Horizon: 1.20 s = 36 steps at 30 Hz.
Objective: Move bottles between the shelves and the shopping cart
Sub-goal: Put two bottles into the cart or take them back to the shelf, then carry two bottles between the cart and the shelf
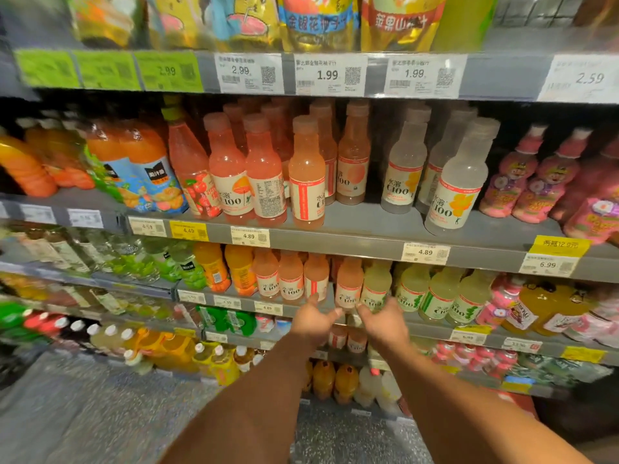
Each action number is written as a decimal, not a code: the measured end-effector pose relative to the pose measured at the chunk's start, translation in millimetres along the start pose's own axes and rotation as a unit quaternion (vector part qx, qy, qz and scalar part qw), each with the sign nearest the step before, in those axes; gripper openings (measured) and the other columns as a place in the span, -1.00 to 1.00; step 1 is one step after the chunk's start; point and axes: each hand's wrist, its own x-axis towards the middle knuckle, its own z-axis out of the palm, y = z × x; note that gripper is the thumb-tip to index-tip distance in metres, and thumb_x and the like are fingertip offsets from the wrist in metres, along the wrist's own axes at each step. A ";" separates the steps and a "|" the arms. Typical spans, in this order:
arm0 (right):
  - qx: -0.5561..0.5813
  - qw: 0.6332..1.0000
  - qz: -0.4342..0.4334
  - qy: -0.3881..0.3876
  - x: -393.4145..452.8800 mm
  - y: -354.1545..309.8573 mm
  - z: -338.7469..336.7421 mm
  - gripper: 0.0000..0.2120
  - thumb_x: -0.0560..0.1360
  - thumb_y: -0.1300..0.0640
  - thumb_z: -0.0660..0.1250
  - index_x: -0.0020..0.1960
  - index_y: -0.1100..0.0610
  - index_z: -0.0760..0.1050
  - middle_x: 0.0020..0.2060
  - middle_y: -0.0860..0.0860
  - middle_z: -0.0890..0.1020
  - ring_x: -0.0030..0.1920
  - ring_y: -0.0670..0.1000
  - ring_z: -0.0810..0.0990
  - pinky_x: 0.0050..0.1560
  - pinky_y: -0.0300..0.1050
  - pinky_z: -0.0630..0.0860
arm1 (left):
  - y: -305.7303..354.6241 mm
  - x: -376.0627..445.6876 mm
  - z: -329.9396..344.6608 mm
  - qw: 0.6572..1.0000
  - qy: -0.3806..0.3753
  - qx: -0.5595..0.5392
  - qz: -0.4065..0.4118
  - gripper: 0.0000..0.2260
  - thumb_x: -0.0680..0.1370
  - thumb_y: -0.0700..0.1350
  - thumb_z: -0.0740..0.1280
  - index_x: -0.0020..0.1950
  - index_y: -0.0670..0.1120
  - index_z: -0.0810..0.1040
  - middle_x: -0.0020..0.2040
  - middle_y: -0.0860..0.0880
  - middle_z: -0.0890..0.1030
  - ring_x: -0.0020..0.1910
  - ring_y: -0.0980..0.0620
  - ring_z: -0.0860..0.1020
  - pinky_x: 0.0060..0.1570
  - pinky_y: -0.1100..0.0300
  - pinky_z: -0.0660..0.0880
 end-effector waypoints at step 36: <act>-0.145 0.815 -0.443 -0.344 -449.4 -338.3 526.4 -0.21 0.46 -0.32 0.31 0.51 0.13 0.24 0.43 0.11 0.39 0.42 0.14 0.36 0.40 0.02 0.30 | -392.3 -266.3 -595.8 0.820 0.520 -0.093 -0.220 -0.36 0.50 0.14 0.41 0.49 -0.09 0.33 0.41 -0.10 0.47 0.36 -0.12 0.45 0.28 0.13 0.39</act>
